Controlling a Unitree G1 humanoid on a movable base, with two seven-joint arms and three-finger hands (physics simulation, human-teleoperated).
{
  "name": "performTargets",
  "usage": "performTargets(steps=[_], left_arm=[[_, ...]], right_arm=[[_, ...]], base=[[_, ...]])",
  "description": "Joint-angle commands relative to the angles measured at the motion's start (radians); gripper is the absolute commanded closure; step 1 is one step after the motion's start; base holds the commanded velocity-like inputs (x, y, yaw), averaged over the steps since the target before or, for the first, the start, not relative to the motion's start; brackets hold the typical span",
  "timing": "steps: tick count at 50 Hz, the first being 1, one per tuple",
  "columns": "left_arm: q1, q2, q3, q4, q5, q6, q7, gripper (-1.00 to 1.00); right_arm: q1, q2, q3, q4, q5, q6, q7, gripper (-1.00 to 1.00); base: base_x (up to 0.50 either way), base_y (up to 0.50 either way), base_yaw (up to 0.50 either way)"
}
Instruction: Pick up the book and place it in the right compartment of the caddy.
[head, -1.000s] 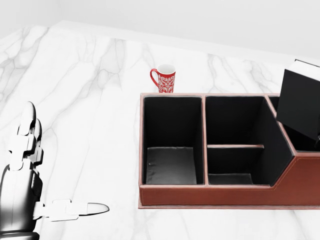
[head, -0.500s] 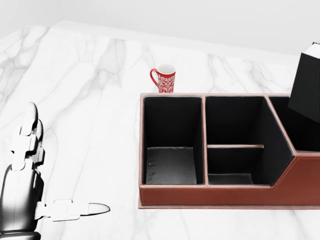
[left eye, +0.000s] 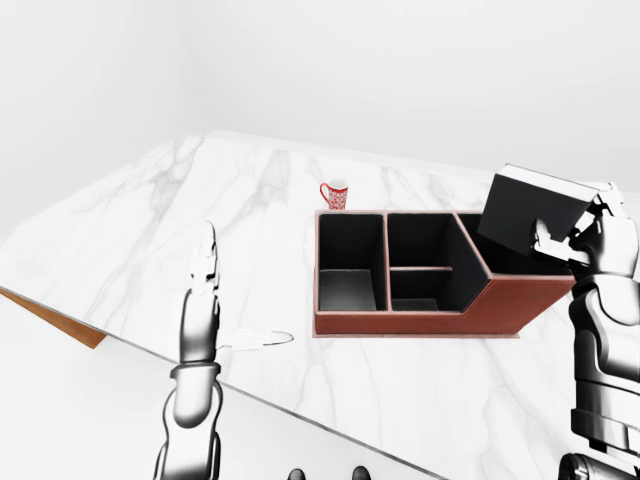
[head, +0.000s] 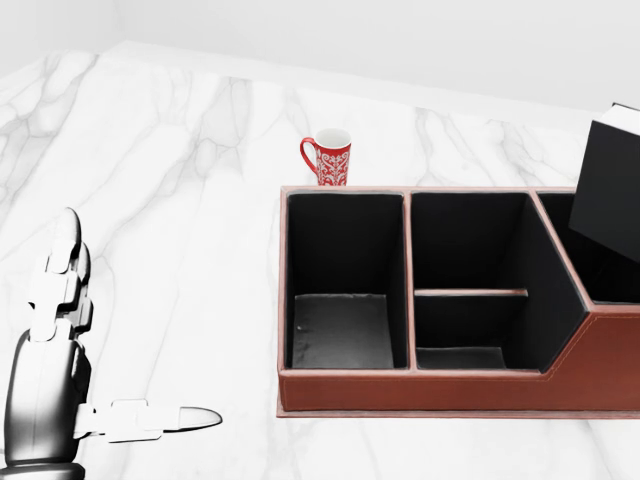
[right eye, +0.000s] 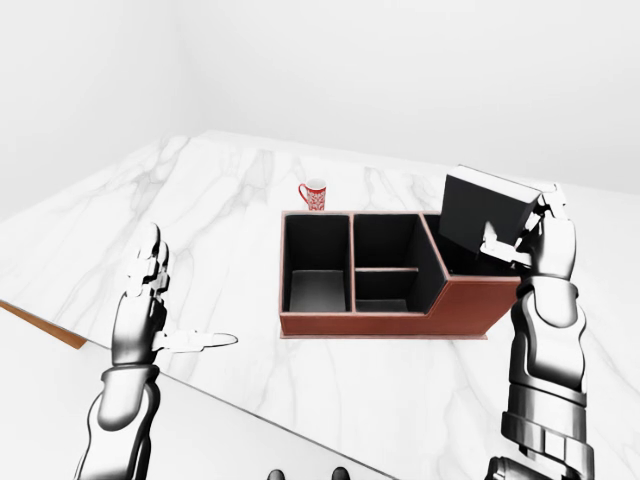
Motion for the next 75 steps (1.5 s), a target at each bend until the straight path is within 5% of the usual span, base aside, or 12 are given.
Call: performTargets(steps=[1,9,27,62,75], left_arm=[[0.003,-0.001,-0.004,-0.009,0.007,0.0,-0.001,-1.0],[0.002,0.0,-0.005,0.004,0.008,0.0,0.002,-1.0],[-0.002,0.001,-0.007,0.028,0.011,0.0,0.005,-1.0],[-0.004,0.003,-0.007,0.045,0.019,0.0,0.007,-1.0],[-0.004,0.004,-0.008,0.054,0.02,0.0,0.009,-1.0]], right_arm=[[-0.015,-0.011,-0.011,-0.02,0.023,0.0,-0.02,1.0],[-0.031,-0.013,-0.002,0.011,0.018,-0.006,-0.021,1.0],[-0.082,-0.007,0.051,0.136,-0.006,-0.081,-0.03,1.0],[-0.069,-0.031,0.026,0.132,0.004,-0.074,-0.026,1.0],[-0.089,-0.043,0.039,0.246,-0.001,-0.147,-0.031,1.0]], base=[[0.0,0.0,0.0],[0.0,0.0,0.0],[0.0,0.0,0.0],[0.0,0.0,0.0],[0.0,0.0,0.0]])
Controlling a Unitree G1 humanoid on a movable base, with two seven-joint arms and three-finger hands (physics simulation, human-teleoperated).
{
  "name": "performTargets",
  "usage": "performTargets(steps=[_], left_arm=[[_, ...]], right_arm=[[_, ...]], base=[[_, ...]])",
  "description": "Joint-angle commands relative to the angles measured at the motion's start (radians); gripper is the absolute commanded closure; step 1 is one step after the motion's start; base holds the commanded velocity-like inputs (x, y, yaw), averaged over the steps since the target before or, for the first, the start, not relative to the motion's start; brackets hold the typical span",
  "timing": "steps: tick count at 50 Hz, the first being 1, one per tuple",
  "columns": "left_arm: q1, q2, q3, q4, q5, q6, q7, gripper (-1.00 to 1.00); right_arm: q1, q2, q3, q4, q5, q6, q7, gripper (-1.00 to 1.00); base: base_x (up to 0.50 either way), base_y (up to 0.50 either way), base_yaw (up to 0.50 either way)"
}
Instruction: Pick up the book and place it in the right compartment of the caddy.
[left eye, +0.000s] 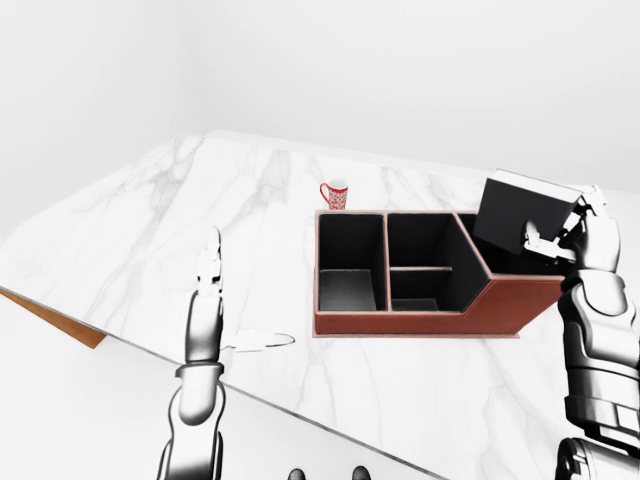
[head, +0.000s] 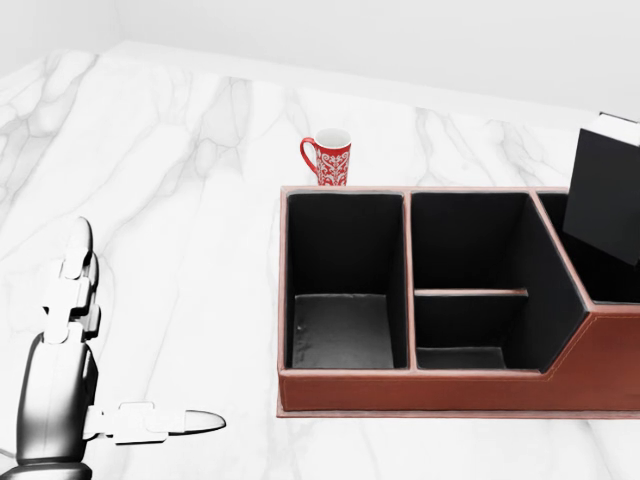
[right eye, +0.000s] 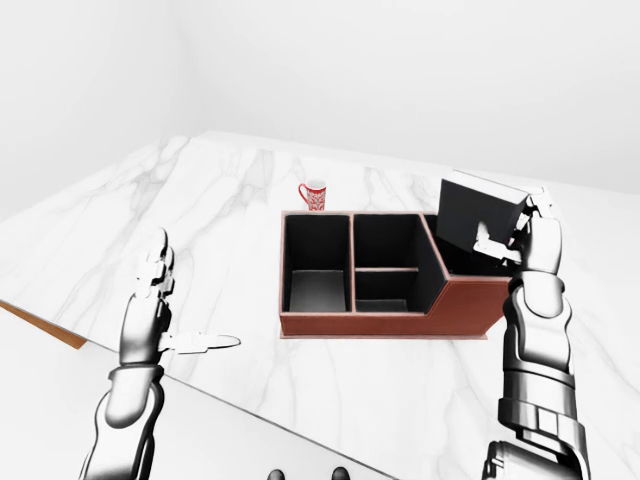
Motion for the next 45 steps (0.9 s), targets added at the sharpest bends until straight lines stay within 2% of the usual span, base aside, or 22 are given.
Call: performTargets(steps=[1,5,18,31,45], left_arm=[[-0.001,0.001,0.0,0.012,0.0,0.0,0.002,-1.0],[-0.003,0.001,0.0,0.013,0.001,0.0,0.001,-1.0],[-0.005,0.0,-0.002,0.011,0.004,0.0,0.002,-1.0],[0.0,-0.001,-0.007,0.0,0.01,0.0,0.002,-1.0],[-0.002,0.001,-0.009,0.004,0.017,0.0,0.005,-1.0]], right_arm=[[-0.019,-0.016,-0.01,0.054,0.019,-0.051,-0.021,1.0],[-0.014,-0.017,-0.008,0.065,0.019,-0.06,-0.024,1.0],[-0.012,-0.018,-0.008,0.049,0.018,-0.046,-0.027,1.0],[-0.024,-0.023,0.0,0.1,0.014,-0.076,-0.027,1.0],[-0.038,-0.032,0.011,0.182,0.016,-0.076,-0.028,1.0]], base=[[0.0,0.0,0.0],[0.0,0.0,0.0],[0.0,0.0,0.0],[0.0,0.0,0.0],[0.0,0.0,0.0]])
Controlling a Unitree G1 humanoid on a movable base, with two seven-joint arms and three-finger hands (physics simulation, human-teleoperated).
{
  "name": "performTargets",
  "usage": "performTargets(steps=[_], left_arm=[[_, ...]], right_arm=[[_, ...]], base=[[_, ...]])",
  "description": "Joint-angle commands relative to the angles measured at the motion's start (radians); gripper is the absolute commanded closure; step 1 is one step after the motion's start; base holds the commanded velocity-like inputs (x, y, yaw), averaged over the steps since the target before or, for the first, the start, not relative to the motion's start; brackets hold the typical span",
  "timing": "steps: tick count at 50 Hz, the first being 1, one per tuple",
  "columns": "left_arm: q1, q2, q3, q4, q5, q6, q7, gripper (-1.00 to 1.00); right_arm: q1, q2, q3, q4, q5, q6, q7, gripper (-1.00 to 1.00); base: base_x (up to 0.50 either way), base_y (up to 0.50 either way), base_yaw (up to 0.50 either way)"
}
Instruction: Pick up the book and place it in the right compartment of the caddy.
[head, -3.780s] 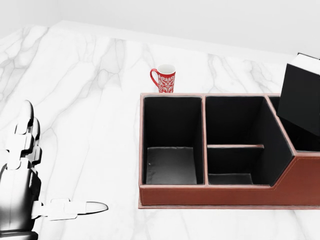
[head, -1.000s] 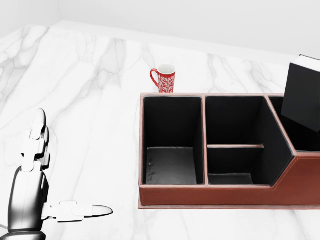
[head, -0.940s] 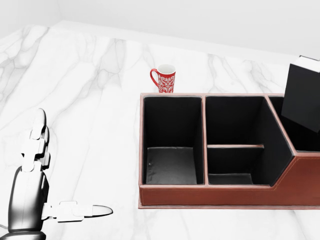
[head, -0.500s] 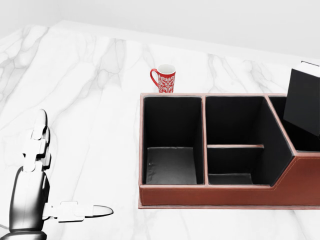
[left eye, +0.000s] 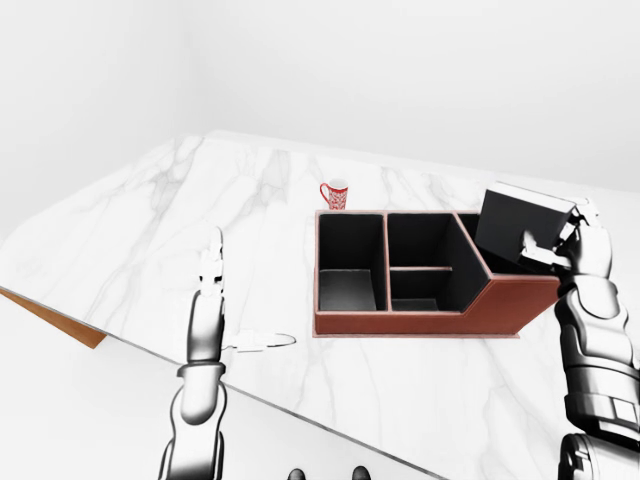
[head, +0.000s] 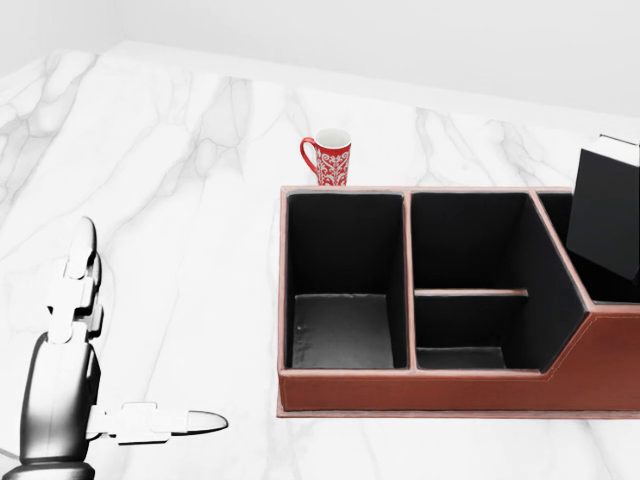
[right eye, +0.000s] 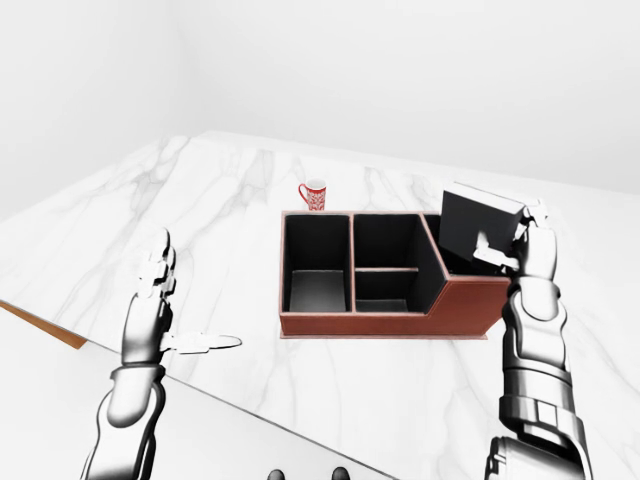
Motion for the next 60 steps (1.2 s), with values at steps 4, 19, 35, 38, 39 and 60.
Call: performTargets(steps=[4,19,35,38,39,60], left_arm=[[0.002,0.001,0.0,0.004,0.005,0.0,0.002,-1.0],[0.003,0.001,-0.001,0.011,0.008,0.0,0.003,-1.0],[0.001,0.002,0.0,0.026,0.01,0.0,0.005,-1.0],[0.001,0.001,-0.001,0.023,0.012,0.0,0.004,-1.0],[0.0,0.002,0.0,0.029,0.01,0.0,0.005,-1.0],[-0.002,0.002,-0.005,0.027,0.023,0.0,0.008,-1.0]], right_arm=[[-0.018,-0.007,-0.003,0.028,0.016,0.0,-0.022,1.0],[-0.009,-0.008,-0.005,0.021,0.016,0.0,-0.024,1.0],[-0.01,-0.009,-0.005,0.031,0.012,0.0,-0.023,1.0],[-0.01,-0.012,-0.007,0.029,0.01,0.0,-0.025,1.0],[-0.01,-0.012,-0.008,0.027,0.013,0.0,-0.024,1.0],[-0.018,-0.014,-0.004,0.029,0.005,0.0,-0.034,-1.0]], base=[[0.0,0.0,0.0],[0.0,0.0,0.0],[0.0,0.0,0.0],[0.0,0.0,0.0],[0.0,0.0,0.0],[0.0,0.0,0.0]])
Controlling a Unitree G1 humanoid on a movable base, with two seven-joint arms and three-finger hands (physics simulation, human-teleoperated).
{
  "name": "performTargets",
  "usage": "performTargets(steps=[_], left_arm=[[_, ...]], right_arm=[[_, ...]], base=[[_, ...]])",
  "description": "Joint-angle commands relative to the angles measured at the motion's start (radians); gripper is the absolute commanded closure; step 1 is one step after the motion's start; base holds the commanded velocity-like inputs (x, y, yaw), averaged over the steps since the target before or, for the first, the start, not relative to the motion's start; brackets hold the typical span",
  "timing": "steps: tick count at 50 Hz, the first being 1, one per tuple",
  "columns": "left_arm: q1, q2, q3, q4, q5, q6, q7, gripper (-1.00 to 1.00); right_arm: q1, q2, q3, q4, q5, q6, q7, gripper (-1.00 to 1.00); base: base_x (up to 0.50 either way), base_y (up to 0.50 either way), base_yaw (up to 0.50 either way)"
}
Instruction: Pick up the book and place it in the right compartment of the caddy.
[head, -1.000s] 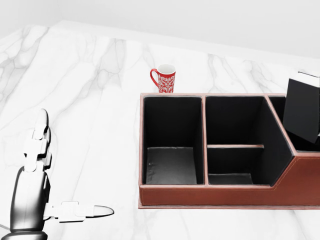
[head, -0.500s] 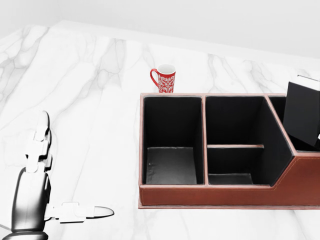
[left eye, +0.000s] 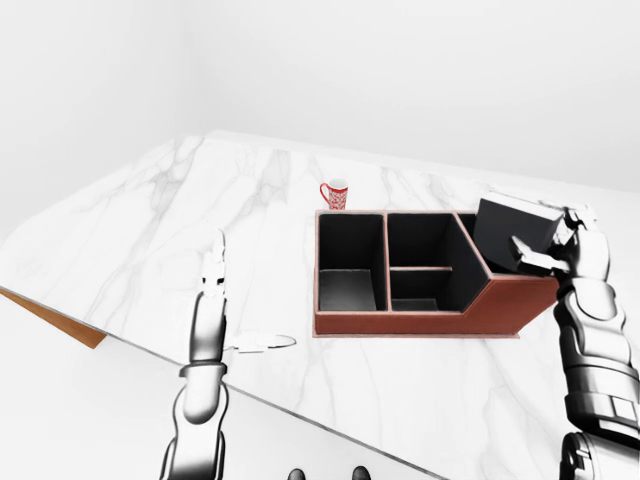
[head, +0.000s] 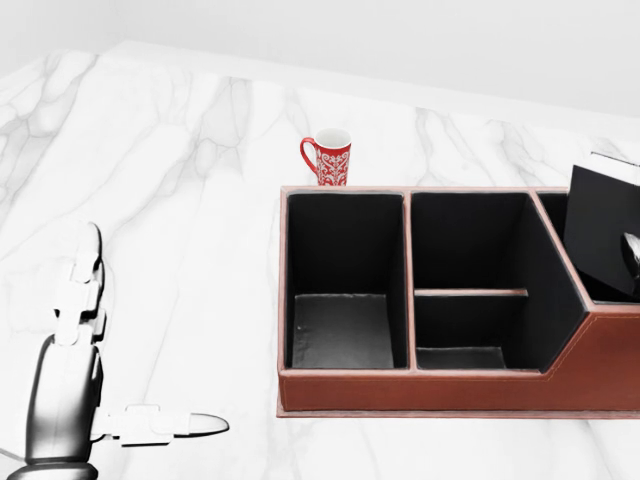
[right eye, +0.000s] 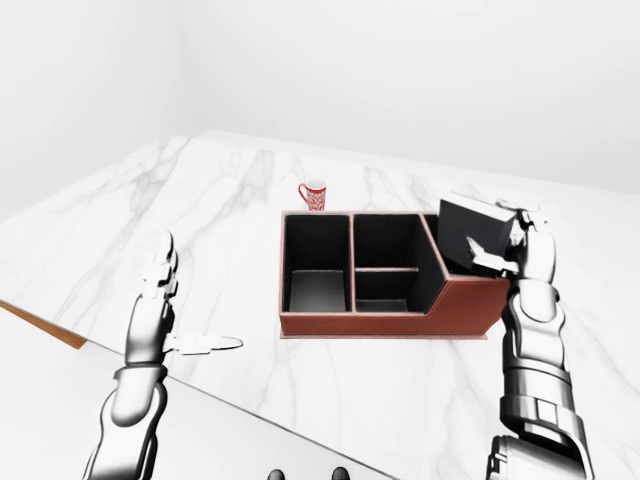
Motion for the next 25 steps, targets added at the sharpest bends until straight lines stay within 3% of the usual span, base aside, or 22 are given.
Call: performTargets(steps=[1,25], left_arm=[[-0.002,-0.001,-0.003,-0.002,0.006,0.0,0.001,-1.0],[-0.002,0.003,0.006,0.027,0.005,0.0,0.006,-1.0]], right_arm=[[-0.013,-0.005,-0.014,-0.03,0.016,0.0,-0.015,-1.0],[-0.017,-0.005,-0.01,-0.006,0.017,0.0,-0.013,-1.0]], base=[[0.0,0.0,0.0],[0.0,0.0,0.0]])
